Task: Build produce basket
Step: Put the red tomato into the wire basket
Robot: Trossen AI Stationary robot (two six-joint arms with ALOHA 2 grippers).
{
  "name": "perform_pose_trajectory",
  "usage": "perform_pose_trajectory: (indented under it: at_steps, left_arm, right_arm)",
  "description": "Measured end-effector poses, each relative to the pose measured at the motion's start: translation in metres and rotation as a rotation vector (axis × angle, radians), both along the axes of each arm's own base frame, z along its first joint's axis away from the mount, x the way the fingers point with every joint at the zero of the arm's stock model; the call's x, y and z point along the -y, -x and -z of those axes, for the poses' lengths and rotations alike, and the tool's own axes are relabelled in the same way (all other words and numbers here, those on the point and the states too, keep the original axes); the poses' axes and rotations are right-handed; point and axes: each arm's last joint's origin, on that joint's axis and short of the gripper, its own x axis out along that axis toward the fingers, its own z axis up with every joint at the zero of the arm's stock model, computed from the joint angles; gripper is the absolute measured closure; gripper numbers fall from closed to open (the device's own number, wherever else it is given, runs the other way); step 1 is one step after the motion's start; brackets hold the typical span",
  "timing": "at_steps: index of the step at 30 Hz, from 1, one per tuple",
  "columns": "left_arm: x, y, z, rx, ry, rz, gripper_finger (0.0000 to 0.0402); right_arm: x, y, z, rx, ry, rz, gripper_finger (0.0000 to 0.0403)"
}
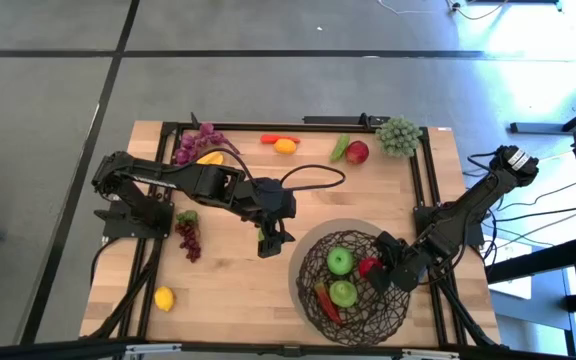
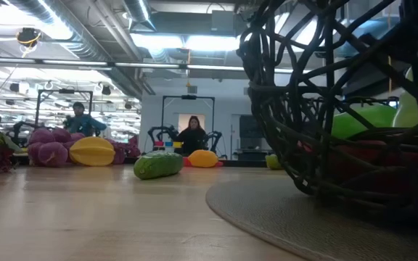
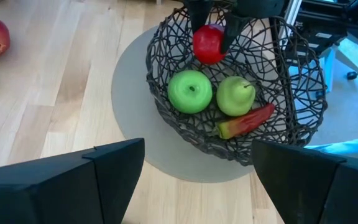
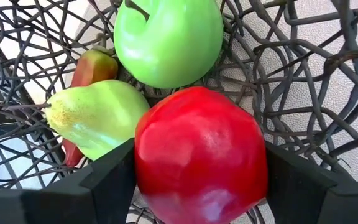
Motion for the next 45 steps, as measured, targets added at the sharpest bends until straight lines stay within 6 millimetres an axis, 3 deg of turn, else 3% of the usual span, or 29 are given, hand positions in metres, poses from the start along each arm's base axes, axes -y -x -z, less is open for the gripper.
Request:
perform_pose_trajectory:
  at_steps: [10,19,45]
  left_arm:
    - [0.0000,0.0000,0.0000,0.000,-0.001,0.002,0.0118]
    - [0.0059,0.0011,0.0001,-0.006,0.040,0.178,0.0118]
    - [0.0058,0.0008,-0.0002,0.002,0.014,0.180,0.0118]
  right_arm:
    - [-0.0005,-0.0011,-0.0008,0.019,-0.008,0.019,0.0111]
    - [-0.0012,-0.0018,-0.0011,0.024,-0.016,0.019,0.0111]
    - [-0.0009,-0.0027,-0.0011,0.013,-0.037,0.021,0.0111]
